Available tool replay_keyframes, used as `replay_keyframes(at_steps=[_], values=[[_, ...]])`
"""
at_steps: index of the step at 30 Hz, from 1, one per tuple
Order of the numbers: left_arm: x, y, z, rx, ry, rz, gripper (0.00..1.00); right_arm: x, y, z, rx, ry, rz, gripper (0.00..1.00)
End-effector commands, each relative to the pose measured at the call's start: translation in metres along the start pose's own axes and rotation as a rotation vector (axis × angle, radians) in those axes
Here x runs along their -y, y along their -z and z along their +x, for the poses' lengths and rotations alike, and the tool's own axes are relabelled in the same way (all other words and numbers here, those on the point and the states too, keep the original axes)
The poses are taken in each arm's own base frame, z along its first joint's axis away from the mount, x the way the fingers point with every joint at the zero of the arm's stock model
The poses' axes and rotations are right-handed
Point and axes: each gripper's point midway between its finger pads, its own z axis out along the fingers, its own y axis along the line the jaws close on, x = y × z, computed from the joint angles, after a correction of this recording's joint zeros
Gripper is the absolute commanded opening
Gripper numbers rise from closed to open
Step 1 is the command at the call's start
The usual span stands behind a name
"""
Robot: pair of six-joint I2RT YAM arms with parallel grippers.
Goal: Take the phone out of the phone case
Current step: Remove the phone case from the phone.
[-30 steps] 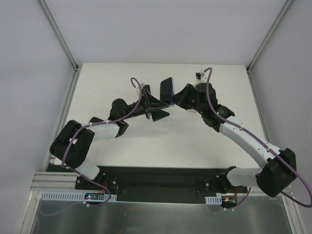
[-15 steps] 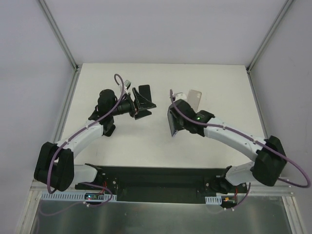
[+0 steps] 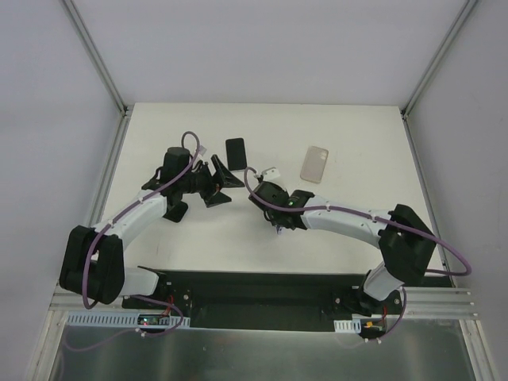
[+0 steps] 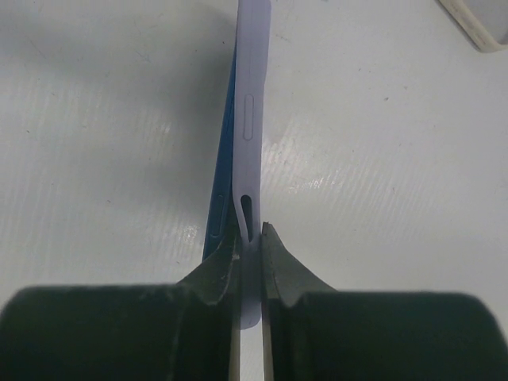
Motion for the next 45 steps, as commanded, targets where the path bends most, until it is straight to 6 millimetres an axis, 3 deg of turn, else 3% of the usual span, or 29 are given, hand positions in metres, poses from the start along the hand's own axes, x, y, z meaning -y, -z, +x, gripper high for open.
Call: replay_keyframes(at_steps=[1,9,13,26,39,45], values=[[-0.013,-0.006,0.002,-0.039,0.011,-0.03,0.8,-0.005,-0.008,-0.009,0.07,-0.058,0.022,0.01],[-0.018,-0.008,0.008,-0.069,0.017,-0.033,0.8,-0.002,-0.023,0.001,0.058,-0.059,0.072,0.15],[-0.016,-0.007,0.007,-0.066,0.008,-0.027,0.8,-0.007,-0.027,0.001,0.064,-0.068,0.055,0.17],[-0.014,-0.005,0.008,-0.068,-0.006,-0.019,0.79,0.003,-0.051,0.01,0.017,-0.1,0.064,0.18],[-0.015,-0.004,0.011,-0.073,-0.011,-0.02,0.79,-0.001,-0.086,0.041,-0.075,-0.121,0.052,0.19],[-0.021,-0.008,0.011,-0.08,-0.006,-0.035,0.79,0.0,-0.093,0.044,-0.08,-0.137,0.047,0.18]])
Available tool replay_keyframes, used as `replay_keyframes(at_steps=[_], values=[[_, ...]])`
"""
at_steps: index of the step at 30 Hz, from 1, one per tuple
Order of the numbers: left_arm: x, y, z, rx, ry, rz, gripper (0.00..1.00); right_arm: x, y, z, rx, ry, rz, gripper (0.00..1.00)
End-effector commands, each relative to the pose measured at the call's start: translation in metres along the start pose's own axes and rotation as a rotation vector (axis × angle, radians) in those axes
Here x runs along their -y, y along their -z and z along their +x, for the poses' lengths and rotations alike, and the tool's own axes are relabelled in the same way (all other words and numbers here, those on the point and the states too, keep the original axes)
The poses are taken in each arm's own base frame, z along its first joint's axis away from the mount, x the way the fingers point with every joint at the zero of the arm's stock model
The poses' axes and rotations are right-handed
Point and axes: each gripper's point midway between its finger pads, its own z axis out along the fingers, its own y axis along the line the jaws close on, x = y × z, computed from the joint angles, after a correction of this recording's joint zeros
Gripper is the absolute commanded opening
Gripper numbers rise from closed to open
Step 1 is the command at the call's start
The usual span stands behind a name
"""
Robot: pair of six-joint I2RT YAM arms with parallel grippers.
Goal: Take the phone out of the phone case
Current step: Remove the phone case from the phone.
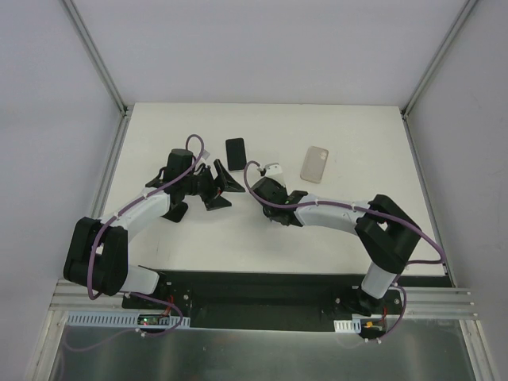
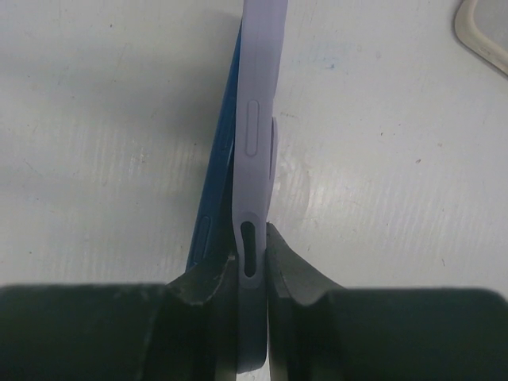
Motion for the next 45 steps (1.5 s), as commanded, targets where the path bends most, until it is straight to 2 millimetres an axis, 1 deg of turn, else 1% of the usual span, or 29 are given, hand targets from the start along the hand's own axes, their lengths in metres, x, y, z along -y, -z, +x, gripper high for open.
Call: replay_keyframes(at_steps=[1,2,3,4,5,6,7,9,10,11,12,13,14,16,17,18,22,23,25,28,29,30,32,35,41,45], values=[[0.005,0.002,0.007,-0.024,-0.039,0.021,0.79,0.016,-0.028,0.059,-0.163,0.028,0.038,0.17],[0.002,-0.002,0.007,-0.028,-0.036,0.009,0.79,0.015,-0.029,0.059,-0.164,0.026,0.026,0.15],[0.001,-0.005,0.009,-0.038,-0.04,0.004,0.79,0.009,-0.03,0.06,-0.165,0.018,-0.01,0.14],[0.004,-0.01,0.013,-0.055,-0.049,0.004,0.79,0.007,-0.031,0.06,-0.166,0.019,-0.024,0.14],[-0.001,-0.017,0.015,-0.077,-0.039,-0.013,0.79,0.007,-0.033,0.062,-0.171,0.02,-0.031,0.12],[0.0,-0.021,0.017,-0.088,-0.046,-0.017,0.79,0.004,-0.034,0.063,-0.172,0.018,-0.045,0.11],[0.005,-0.027,0.022,-0.107,-0.066,-0.017,0.79,0.004,-0.035,0.065,-0.175,0.02,-0.052,0.11],[-0.003,-0.04,0.025,-0.132,-0.058,-0.048,0.79,0.001,-0.037,0.066,-0.174,0.014,-0.072,0.01],[0.0,-0.044,0.024,-0.141,-0.063,-0.047,0.79,0.001,-0.037,0.069,-0.18,0.016,-0.079,0.01],[-0.006,-0.052,0.028,-0.163,-0.056,-0.066,0.79,-0.001,-0.036,0.068,-0.174,0.014,-0.092,0.01],[-0.006,-0.055,0.029,-0.17,-0.058,-0.07,0.79,-0.004,-0.035,0.066,-0.164,0.016,-0.113,0.01],[-0.004,-0.058,0.026,-0.163,-0.064,-0.07,0.79,-0.003,-0.034,0.069,-0.165,0.017,-0.122,0.01],[-0.006,-0.062,0.027,-0.173,-0.062,-0.079,0.79,-0.004,-0.032,0.067,-0.157,0.014,-0.131,0.01],[-0.001,-0.065,0.022,-0.162,-0.078,-0.074,0.78,-0.006,-0.03,0.066,-0.15,0.026,-0.153,0.01],[-0.001,-0.065,0.02,-0.156,-0.08,-0.075,0.79,-0.004,-0.028,0.069,-0.154,0.031,-0.156,0.01],[0.001,-0.066,0.019,-0.15,-0.088,-0.074,0.79,-0.008,-0.028,0.065,-0.138,0.025,-0.18,0.01],[0.006,-0.071,0.008,-0.121,-0.097,-0.076,0.79,-0.013,-0.025,0.065,-0.133,0.033,-0.215,0.01],[0.003,-0.074,0.005,-0.112,-0.095,-0.087,0.78,-0.013,-0.025,0.065,-0.134,0.034,-0.217,0.01],[0.005,-0.077,-0.001,-0.101,-0.105,-0.089,0.77,-0.015,-0.024,0.065,-0.135,0.036,-0.227,0.01],[0.001,-0.084,-0.007,-0.083,-0.127,-0.118,0.76,-0.017,-0.022,0.062,-0.132,0.041,-0.231,0.01],[-0.007,-0.085,-0.004,-0.1,-0.114,-0.152,0.75,-0.017,-0.022,0.062,-0.133,0.043,-0.23,0.01],[-0.008,-0.087,-0.006,-0.092,-0.13,-0.164,0.75,-0.018,-0.022,0.06,-0.133,0.046,-0.23,0.01],[-0.017,-0.091,-0.005,-0.097,-0.127,-0.199,0.75,-0.019,-0.021,0.059,-0.131,0.049,-0.233,0.01],[-0.025,-0.096,-0.005,-0.105,-0.117,-0.219,0.75,-0.021,-0.021,0.057,-0.132,0.051,-0.234,0.01],[-0.018,-0.099,-0.008,-0.093,-0.153,-0.213,0.75,-0.026,-0.02,0.056,-0.131,0.058,-0.238,0.01],[-0.023,-0.101,-0.006,-0.107,-0.15,-0.221,0.75,-0.028,-0.019,0.052,-0.121,0.065,-0.24,0.01]])
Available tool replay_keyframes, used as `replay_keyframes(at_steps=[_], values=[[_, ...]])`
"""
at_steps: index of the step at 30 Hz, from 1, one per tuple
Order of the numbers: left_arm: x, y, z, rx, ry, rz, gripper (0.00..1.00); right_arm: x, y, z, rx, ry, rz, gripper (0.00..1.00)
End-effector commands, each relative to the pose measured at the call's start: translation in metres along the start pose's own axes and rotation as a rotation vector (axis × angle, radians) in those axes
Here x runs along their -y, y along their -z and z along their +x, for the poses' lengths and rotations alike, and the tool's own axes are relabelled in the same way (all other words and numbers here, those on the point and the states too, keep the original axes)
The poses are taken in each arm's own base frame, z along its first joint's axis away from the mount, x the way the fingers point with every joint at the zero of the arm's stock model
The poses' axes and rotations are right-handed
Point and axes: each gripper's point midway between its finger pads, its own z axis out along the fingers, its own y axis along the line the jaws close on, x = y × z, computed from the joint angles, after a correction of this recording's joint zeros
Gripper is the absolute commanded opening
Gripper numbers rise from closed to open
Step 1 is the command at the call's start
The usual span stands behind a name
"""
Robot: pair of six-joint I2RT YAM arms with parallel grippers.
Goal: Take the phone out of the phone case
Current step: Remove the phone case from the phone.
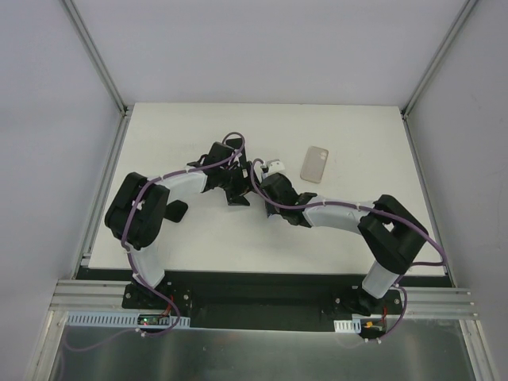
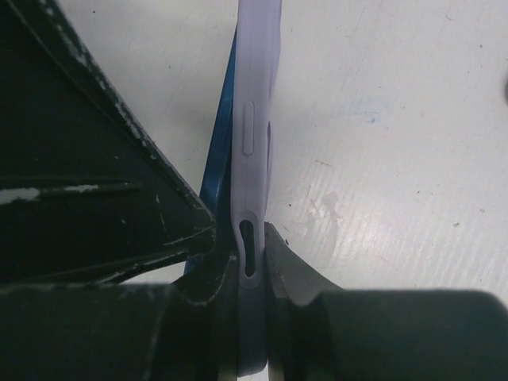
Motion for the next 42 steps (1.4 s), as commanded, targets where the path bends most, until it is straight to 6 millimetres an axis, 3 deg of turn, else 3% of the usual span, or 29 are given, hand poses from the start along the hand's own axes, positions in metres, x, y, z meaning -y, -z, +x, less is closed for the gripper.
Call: replay_keyframes(at_steps=[1,4,18,25,34,42], values=[[0.003,-0.004,-0.001,-0.006,-0.032,-0.009,0.75,-0.009,-0.002,0.071,-0.227,0.062,-0.045,0.01],[0.008,-0.005,0.001,-0.002,-0.056,-0.008,0.74,-0.009,-0.002,0.07,-0.226,0.064,-0.044,0.01],[-0.042,-0.017,0.001,0.06,-0.133,-0.352,0.63,-0.016,0.006,0.055,-0.185,0.067,-0.059,0.01],[-0.073,-0.014,0.005,0.089,-0.202,-0.55,0.45,-0.018,0.012,0.047,-0.156,0.052,-0.064,0.01],[-0.109,-0.005,0.009,0.104,-0.216,-0.707,0.44,-0.019,0.017,0.044,-0.135,0.034,-0.074,0.01],[-0.11,-0.021,0.006,0.106,-0.186,-0.718,0.42,-0.021,0.021,0.042,-0.123,0.018,-0.084,0.01]])
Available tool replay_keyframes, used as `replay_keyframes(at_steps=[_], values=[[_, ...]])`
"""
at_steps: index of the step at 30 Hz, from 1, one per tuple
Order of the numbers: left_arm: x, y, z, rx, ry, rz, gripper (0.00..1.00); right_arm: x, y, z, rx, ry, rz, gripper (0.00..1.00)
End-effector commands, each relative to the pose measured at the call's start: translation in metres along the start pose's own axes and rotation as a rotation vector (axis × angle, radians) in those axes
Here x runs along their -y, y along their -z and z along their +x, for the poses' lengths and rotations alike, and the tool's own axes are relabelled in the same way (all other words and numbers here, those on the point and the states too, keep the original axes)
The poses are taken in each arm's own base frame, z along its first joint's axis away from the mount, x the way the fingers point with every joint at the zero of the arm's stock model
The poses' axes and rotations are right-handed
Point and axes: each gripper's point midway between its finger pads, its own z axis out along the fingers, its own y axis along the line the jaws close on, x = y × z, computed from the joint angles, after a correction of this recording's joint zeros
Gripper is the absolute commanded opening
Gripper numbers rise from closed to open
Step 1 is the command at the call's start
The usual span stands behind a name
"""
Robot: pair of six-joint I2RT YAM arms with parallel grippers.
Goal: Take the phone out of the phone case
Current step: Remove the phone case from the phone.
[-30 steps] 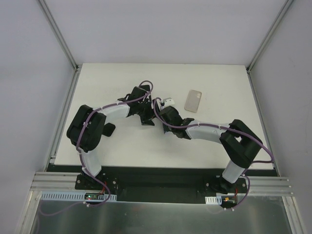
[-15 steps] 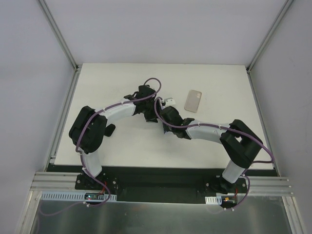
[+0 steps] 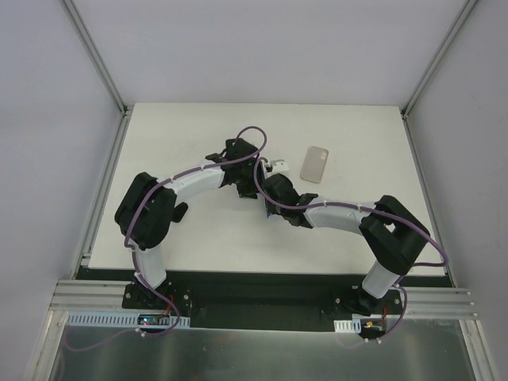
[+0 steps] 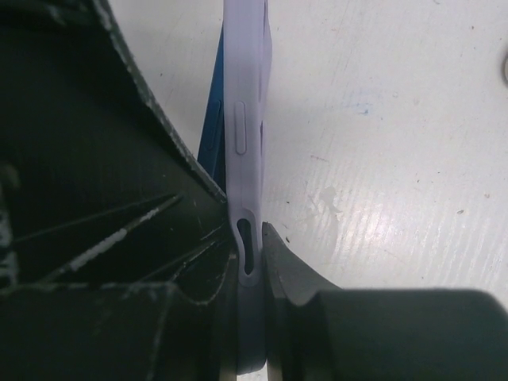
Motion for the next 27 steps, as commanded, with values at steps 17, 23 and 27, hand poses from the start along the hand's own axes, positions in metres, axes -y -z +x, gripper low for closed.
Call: replay_keyframes(at_steps=[17,23,27], values=[[-0.144,-0.024,0.046,-0.024,-0.006,-0.625,0.26,-0.017,0.029,0.037,-0.091,0.075,-0.1,0.02],[-0.171,-0.005,0.045,0.015,-0.068,-0.74,0.25,-0.018,0.03,0.032,-0.079,0.07,-0.103,0.01],[-0.177,-0.009,0.046,0.005,-0.092,-0.775,0.24,-0.02,0.028,0.034,-0.087,0.073,-0.105,0.01]])
